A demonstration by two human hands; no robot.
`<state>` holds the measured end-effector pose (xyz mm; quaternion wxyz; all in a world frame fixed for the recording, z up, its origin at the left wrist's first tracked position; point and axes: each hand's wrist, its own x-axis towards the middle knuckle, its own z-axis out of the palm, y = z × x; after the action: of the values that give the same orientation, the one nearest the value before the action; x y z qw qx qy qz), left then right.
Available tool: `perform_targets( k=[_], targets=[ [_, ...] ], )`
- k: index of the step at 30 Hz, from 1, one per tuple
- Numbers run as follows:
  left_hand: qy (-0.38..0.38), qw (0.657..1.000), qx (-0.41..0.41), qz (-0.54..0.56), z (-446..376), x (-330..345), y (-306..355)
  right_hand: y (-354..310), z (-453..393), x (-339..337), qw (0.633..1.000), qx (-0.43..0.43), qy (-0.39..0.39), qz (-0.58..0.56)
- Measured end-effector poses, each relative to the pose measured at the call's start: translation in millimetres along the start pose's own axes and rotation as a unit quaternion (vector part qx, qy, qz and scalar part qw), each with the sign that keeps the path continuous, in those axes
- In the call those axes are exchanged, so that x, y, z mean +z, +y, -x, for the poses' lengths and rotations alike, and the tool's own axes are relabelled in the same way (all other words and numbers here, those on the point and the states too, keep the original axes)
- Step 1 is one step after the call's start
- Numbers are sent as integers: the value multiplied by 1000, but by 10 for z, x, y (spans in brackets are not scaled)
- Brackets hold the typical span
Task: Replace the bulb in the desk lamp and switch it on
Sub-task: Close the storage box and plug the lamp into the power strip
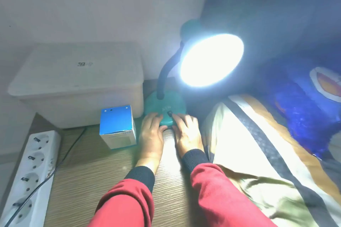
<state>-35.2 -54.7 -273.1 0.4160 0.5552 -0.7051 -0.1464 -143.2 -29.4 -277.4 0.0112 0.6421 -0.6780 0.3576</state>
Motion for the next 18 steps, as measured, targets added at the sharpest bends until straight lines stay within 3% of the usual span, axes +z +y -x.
perform_targets(
  k=[18],
  targets=[
    [-1, 1000, 8, -3, -1, 36, -40, -8, -12, -4, 999, 29, -3, 23]
  ],
)
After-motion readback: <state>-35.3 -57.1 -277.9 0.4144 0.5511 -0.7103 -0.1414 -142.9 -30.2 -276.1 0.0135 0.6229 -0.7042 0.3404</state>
